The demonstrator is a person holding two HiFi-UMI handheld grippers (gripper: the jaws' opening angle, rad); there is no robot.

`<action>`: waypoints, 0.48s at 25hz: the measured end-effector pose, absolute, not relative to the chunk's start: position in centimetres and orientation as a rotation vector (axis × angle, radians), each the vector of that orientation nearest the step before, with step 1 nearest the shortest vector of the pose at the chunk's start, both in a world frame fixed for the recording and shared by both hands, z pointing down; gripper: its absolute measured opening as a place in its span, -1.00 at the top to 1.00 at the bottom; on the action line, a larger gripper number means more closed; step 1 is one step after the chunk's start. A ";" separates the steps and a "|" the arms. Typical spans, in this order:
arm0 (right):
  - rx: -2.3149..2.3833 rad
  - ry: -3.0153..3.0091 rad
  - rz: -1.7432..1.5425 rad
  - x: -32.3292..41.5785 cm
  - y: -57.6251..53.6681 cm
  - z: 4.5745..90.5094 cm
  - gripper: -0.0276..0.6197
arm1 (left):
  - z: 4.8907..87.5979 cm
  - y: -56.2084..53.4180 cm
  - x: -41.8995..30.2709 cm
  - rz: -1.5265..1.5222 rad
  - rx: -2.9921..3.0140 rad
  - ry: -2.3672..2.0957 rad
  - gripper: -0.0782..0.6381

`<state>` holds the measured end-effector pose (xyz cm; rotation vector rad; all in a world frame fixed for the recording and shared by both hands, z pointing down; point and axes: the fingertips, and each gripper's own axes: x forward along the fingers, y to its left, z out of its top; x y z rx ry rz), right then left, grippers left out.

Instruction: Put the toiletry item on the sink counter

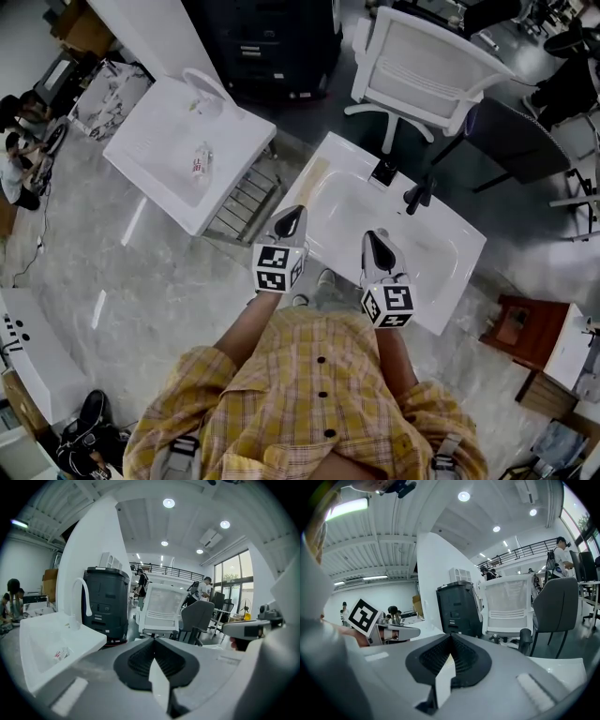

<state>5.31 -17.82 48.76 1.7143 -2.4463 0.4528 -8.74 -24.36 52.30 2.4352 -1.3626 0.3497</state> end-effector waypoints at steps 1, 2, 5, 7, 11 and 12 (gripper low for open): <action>1.717 -2.451 0.445 5.3 -17.9 48.5 0.91 | 52.0 -24.2 -8.8 0.342 2.440 -1.366 0.78; 1.721 -2.455 0.438 5.3 -17.9 48.3 0.91 | 51.8 -24.0 -8.8 0.336 2.446 -1.370 0.78; 1.732 -2.466 0.419 5.3 -17.8 47.7 0.91 | 51.1 -23.4 -8.9 0.317 2.465 -1.381 0.78; 1.740 -2.468 0.409 5.3 -17.7 47.4 0.91 | 50.6 -23.1 -8.9 0.301 2.473 -1.387 0.78; 1.750 -2.471 0.395 5.3 -17.6 47.1 0.91 | 50.0 -22.4 -8.9 0.277 2.490 -1.389 0.78; 1.751 -2.472 0.391 5.3 -17.6 47.0 0.91 | 49.9 -22.2 -8.9 0.274 2.494 -1.389 0.78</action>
